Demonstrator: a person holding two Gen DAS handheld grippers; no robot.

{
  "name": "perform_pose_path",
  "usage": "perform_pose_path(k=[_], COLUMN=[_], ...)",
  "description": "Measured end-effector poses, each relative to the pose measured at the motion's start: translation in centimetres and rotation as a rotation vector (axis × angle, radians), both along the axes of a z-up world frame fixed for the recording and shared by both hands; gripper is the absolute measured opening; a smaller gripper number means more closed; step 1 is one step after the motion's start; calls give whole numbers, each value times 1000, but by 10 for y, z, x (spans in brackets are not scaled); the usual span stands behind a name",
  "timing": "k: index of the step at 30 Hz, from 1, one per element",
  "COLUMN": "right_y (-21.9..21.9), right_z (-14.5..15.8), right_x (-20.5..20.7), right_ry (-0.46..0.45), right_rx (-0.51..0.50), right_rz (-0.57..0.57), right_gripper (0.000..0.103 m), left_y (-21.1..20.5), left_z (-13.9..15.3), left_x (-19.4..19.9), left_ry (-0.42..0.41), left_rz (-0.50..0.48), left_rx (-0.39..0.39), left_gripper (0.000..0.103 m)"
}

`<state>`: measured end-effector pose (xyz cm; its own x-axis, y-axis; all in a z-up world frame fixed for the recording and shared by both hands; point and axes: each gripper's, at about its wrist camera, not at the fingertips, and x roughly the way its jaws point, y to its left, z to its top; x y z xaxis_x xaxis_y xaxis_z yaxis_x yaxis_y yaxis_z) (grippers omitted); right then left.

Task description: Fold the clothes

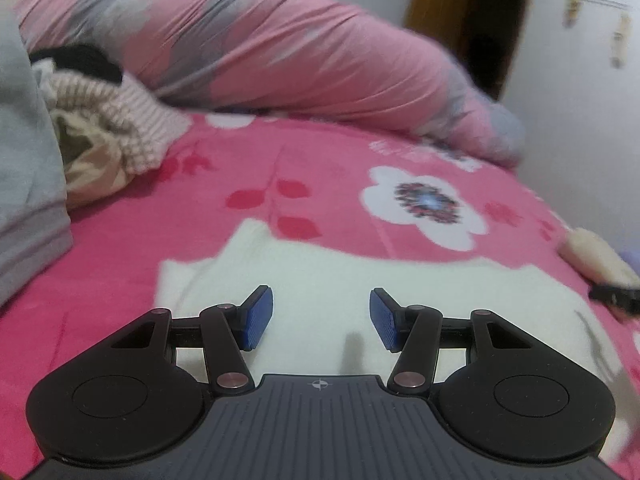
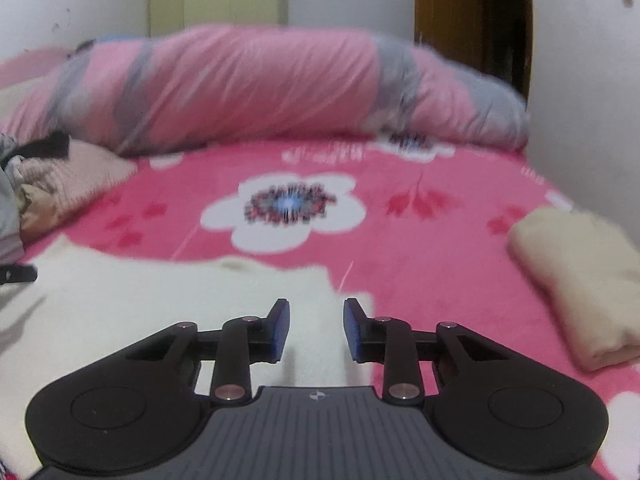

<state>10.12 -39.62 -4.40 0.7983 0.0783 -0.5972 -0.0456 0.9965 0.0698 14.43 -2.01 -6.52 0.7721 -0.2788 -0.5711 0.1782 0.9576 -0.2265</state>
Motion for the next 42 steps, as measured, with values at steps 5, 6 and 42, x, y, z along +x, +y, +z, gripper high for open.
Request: perform_pose_path(k=[5, 6, 42], right_y=[-22, -27, 148], right_z=[-35, -38, -26], right_x=[40, 43, -151], right_ry=[87, 95, 40], right_rx=[91, 133, -87], right_rz=[-47, -59, 233], right_gripper=[27, 27, 25], left_y=[-1, -2, 39], left_z=[-19, -18, -26], left_x=[26, 25, -174], left_ry=[39, 35, -101], left_rz=[66, 66, -122], left_rx=[48, 55, 2], left_gripper=[52, 52, 54])
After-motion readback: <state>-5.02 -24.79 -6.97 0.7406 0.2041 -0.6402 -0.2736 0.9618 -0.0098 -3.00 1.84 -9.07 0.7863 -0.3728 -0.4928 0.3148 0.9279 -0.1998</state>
